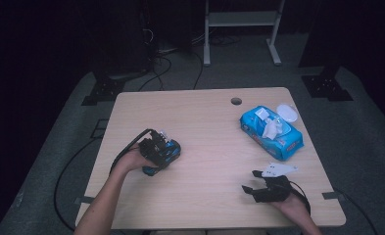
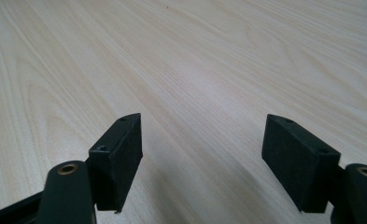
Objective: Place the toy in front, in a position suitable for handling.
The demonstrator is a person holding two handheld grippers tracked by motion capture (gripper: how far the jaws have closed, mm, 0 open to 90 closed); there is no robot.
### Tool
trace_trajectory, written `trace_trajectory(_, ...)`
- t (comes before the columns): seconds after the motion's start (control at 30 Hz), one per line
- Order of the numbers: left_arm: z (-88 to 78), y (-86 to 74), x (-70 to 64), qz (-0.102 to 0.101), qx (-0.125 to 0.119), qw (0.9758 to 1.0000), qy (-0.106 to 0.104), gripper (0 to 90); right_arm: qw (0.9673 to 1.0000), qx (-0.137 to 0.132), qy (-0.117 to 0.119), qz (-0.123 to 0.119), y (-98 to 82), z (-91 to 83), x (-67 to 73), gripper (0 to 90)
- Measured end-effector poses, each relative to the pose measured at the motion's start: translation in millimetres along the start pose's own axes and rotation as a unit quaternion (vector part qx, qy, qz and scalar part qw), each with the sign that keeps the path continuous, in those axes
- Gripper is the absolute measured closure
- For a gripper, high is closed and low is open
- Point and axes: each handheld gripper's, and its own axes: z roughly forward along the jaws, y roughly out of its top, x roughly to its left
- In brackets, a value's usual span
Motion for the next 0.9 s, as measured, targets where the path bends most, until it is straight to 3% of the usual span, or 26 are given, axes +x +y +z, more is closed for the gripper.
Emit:
trace_trajectory(0.1,-0.4,5.8,-0.3,0.008,0.026,0.9996,0.001,25.4,1.0000,0.001,0.000,-0.001,-0.1,0.3,0.4,28.0)
trace_trajectory(0.23,-0.3,9.4,-1.3,0.018,0.037,0.9992,0.004,25.8,1.0000,-0.001,0.000,-0.001,-0.2,-0.3,0.1,28.0)
trace_trajectory(0.5,-1.4,4.3,2.0,0.014,0.015,0.9998,0.003,26.0,1.0000,0.000,0.000,0.001,-1.0,0.2,-1.1,27.8)
trace_trajectory(0.67,-11.2,3.2,6.2,0.001,-0.014,0.9998,-0.013,26.0,1.0000,-0.001,-0.001,0.002,-0.9,0.6,-1.4,27.8)
trace_trajectory(0.8,-19.1,6.5,1.2,0.014,-0.016,0.9998,-0.003,26.0,1.0000,-0.001,-0.001,0.002,-0.8,0.5,-1.4,27.8)
trace_trajectory(0.9,-32.3,16.5,-11.2,0.038,-0.034,0.9987,-0.003,26.0,1.0000,-0.003,-0.003,0.002,0.0,-0.4,-1.6,27.8)
